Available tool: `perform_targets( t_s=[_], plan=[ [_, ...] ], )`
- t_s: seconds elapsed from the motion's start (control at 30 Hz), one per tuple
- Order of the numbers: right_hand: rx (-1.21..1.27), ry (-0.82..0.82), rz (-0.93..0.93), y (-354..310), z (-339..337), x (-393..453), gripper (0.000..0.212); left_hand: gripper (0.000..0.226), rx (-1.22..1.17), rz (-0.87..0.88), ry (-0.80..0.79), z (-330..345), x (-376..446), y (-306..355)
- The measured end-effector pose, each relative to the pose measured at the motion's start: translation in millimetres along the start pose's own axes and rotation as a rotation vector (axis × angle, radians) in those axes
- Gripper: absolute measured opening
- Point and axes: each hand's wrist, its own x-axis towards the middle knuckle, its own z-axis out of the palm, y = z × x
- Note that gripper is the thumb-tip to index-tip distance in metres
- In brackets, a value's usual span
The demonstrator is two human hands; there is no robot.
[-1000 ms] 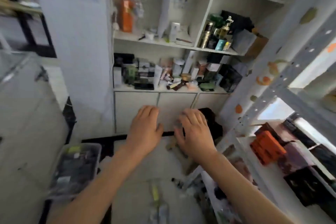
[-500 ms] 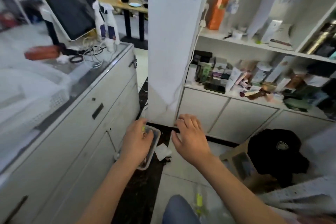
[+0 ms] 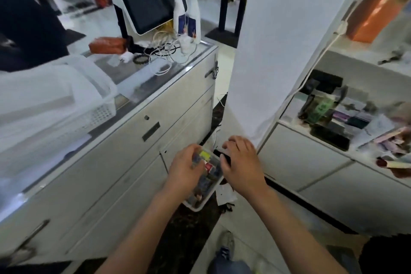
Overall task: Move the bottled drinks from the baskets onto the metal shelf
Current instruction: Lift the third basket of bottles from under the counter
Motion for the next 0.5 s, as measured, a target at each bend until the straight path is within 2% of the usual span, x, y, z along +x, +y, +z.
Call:
perform_targets(
  t_s=[0.13,0.23,0.3,0.5],
  plan=[
    [0.054,-0.037,-0.056,41.3,17.1,53.6,0.023,0.032,-0.055,-0.124,0.039,20.9,52.1,0.4],
    [0.088,-0.095,-0.065,61.7,36.7,91.4,0.021,0.028,-0.226,-0.263,0.061,24.7,81.0,-7.5],
    [0.111,-0.136,-0.072,68.4,53.1,116.2,0.020,0.028,-0.325,-0.348,0.098,22.3,98.5,-19.8],
    [0.127,-0.276,-0.105,68.2,110.9,172.8,0.024,0.027,-0.408,-0.500,0.152,19.2,150.3,-73.3]
  ],
)
